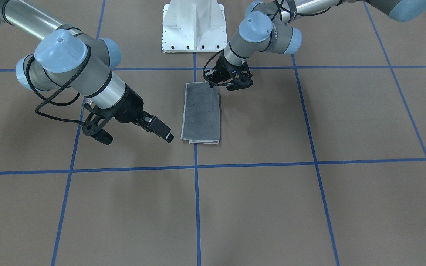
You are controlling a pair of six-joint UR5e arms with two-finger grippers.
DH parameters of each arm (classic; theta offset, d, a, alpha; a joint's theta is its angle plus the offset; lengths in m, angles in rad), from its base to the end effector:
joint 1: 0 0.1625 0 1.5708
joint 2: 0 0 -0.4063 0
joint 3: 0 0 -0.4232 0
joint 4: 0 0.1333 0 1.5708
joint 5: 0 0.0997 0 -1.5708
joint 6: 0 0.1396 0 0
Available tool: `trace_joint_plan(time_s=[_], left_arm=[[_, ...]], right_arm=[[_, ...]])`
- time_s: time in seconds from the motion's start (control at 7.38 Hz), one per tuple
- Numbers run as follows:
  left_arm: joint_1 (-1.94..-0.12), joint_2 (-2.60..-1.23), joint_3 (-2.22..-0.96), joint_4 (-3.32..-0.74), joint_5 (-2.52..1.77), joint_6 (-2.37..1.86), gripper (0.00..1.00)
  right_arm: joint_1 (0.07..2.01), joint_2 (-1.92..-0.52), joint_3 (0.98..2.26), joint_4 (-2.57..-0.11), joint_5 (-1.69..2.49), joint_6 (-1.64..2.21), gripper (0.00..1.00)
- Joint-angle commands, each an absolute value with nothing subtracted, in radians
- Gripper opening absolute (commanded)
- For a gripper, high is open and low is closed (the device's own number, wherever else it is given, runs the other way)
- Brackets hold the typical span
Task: Fold towel twice with both arms
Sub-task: 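Grasp the near end of the towel strip with the left gripper, then lift the strip end with the left gripper and fold it toward the far end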
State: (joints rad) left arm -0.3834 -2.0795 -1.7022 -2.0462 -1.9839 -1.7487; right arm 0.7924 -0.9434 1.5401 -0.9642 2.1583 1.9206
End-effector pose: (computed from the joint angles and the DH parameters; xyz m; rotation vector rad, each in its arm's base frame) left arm 0.6165 -0.3320 0.2313 -0.2547 1.1320 -0.2669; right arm -0.4747 -0.5611 0.2023 -0.2488 -1.2684 0.6303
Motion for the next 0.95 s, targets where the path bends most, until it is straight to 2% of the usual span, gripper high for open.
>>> trace_joint_plan(time_s=[0.0, 0.41, 0.81], left_arm=[[-0.383, -2.097, -1.813, -1.927, -2.006, -1.749, 0.0], [-0.438, -2.157, -1.784, -1.907, -2.005, -1.737, 0.0], [-0.544, -2.242, -1.618, -1.921, -2.006, -1.738, 0.0]], right_arm=[[0.793, -0.945, 1.54, -0.963, 2.158, 1.921, 1.0], [0.792, -0.954, 1.542, -0.96, 2.158, 1.919, 1.0], [0.792, -0.963, 1.54, -0.959, 2.158, 1.917, 1.0]])
